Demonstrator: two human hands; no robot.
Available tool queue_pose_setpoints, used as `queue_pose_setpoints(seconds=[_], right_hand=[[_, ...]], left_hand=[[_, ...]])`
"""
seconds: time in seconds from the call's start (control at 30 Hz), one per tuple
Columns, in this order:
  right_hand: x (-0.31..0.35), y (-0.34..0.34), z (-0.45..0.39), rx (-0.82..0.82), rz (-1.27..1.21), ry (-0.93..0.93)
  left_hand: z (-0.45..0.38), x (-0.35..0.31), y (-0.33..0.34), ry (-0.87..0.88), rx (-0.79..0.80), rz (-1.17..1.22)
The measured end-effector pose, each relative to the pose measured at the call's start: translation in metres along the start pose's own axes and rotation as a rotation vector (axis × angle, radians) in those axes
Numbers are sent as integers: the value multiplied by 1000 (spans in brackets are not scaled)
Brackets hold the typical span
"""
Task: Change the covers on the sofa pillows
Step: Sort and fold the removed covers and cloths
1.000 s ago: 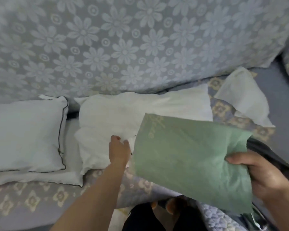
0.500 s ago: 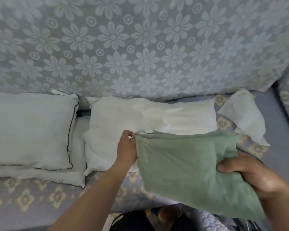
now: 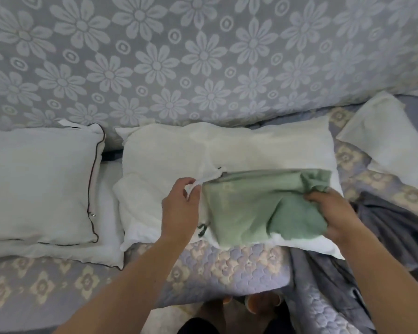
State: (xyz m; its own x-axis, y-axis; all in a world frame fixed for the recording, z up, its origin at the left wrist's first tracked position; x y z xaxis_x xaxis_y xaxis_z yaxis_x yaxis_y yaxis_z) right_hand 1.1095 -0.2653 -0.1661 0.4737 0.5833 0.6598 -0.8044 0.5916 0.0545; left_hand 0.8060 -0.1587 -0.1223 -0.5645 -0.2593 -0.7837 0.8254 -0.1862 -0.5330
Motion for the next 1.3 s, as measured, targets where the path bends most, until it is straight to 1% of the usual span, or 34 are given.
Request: queue_pose_setpoints(seconds=[0.07, 0.1, 0.23, 0.27, 0.33, 0.43, 0.5, 0.57, 0.63, 0.67, 0.7, 0.8, 0.83, 0.9, 0.97, 1.03, 1.1, 1.17, 1.23, 1.27, 1.3], right_hand=[[-4, -7, -2, -25, -200, 47], [-6, -6, -1, -34, -244, 96], [-16, 13, 7, -61, -195, 346], [-16, 20, 11, -29, -180, 395], [-9, 39, 23, 91, -190, 467], [13, 68, 43, 289, -330, 474], [25, 86, 55, 377, -450, 427], [28, 96, 56, 457, -612, 346], [20, 101, 54, 489, -761, 298], [12, 100, 50, 462, -797, 295], [1, 99, 47, 412, -778, 304], [-38, 81, 39, 167, -527, 351], [-48, 71, 39, 121, -478, 355], [-60, 56, 46, 154, -403, 326], [-62, 59, 60, 266, -304, 250], [-62, 82, 72, 377, -235, 206], [-59, 105, 77, 440, -151, 185], [-54, 119, 73, 488, -106, 170], [-52, 132, 64, 497, -114, 152], [-53, 145, 60, 467, -96, 145], [-53, 157, 58, 396, -54, 136]], left_hand=[[8, 5, 3, -34, -7, -40], [11, 8, 4, -36, -18, -29], [21, 6, 17, -5, -68, -3], [23, 6, 22, 1, -69, -13], [27, 8, 32, -15, -53, -49], [35, 22, 35, -56, -67, -166], [42, 34, 27, -153, -86, -229], [50, 43, 17, -268, -93, -242], [59, 41, 10, -315, -107, -200], [64, 36, 8, -302, -115, -176], [69, 31, 7, -282, -119, -154], [75, 24, 6, -239, -111, -87], [74, 26, 7, -243, -97, -79], [71, 30, 11, -246, -45, -72], [74, 29, 17, -218, 40, -63], [79, 24, 22, -164, 122, -55], [82, 23, 19, -138, 132, -21], [82, 24, 9, -127, 98, -2], [79, 21, -8, -78, 62, -60], [80, 18, -15, -18, 57, -103], [82, 13, -18, 54, 77, -139]])
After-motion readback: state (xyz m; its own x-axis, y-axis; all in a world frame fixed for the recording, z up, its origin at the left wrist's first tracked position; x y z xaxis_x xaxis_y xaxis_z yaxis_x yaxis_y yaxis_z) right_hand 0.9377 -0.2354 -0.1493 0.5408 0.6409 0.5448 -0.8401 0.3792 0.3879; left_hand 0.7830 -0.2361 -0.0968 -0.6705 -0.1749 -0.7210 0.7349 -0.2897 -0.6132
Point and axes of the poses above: each hand's wrist, its own z-axis away from the middle knuckle, its own y-axis out of the palm, x = y × z, the point moved 2 cm from there along -z, towards the middle knuckle, and after that the axes turned 2 degrees about z, right-handed, at the moved point
